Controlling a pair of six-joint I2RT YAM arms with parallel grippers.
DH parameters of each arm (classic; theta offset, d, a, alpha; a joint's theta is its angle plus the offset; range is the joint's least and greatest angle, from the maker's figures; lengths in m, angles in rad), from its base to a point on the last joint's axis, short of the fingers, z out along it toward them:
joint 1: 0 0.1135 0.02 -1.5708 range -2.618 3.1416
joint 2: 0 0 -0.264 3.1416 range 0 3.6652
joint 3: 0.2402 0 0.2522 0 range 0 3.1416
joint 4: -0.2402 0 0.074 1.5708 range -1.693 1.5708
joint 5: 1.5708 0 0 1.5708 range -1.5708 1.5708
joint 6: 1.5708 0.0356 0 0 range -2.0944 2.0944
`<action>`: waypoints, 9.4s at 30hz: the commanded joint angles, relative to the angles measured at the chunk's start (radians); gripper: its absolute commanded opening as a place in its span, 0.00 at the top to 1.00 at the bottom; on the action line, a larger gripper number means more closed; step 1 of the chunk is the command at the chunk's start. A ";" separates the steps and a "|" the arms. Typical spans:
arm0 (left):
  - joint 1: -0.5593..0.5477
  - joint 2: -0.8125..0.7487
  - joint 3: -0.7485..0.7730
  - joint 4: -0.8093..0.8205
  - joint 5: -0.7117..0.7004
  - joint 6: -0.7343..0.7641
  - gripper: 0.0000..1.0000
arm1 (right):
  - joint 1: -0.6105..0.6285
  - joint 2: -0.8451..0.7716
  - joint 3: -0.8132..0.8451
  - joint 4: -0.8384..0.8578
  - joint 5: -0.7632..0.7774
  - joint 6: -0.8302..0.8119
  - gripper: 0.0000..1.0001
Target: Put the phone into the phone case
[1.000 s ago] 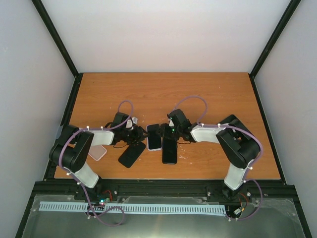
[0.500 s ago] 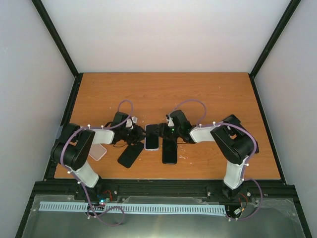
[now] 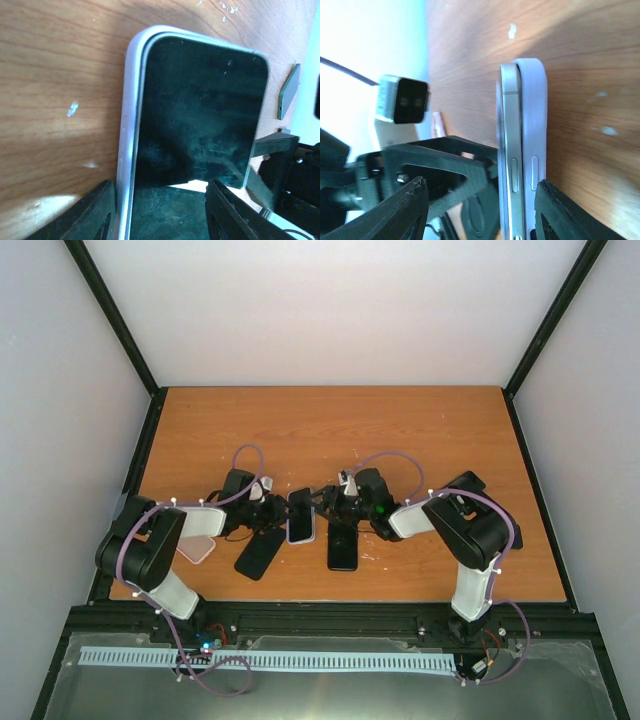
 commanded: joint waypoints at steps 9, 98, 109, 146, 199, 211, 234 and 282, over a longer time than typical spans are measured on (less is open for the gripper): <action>-0.012 -0.026 -0.043 0.079 0.056 -0.033 0.49 | 0.032 0.013 -0.005 0.232 -0.097 0.094 0.42; -0.012 -0.005 -0.076 0.114 0.059 -0.049 0.65 | 0.057 0.017 0.073 0.105 -0.125 -0.037 0.55; -0.012 -0.009 -0.076 0.071 0.024 -0.022 0.62 | 0.057 0.024 0.104 -0.122 -0.095 -0.195 0.66; -0.012 -0.381 -0.068 -0.012 0.109 -0.052 0.27 | 0.055 -0.365 -0.112 0.087 -0.043 -0.198 0.96; -0.012 -0.617 -0.057 -0.056 0.399 0.196 1.00 | -0.006 -0.687 -0.045 -0.138 -0.103 -0.262 0.97; -0.012 -0.620 -0.069 0.079 0.549 0.138 1.00 | -0.007 -0.676 0.002 -0.198 -0.107 -0.316 0.67; -0.012 -0.572 0.024 -0.110 0.346 0.170 1.00 | -0.007 -0.737 0.000 -0.380 -0.052 -0.422 0.66; -0.012 -0.604 -0.007 -0.089 0.004 0.075 0.29 | 0.036 -0.545 -0.159 -0.007 -0.066 -0.106 0.97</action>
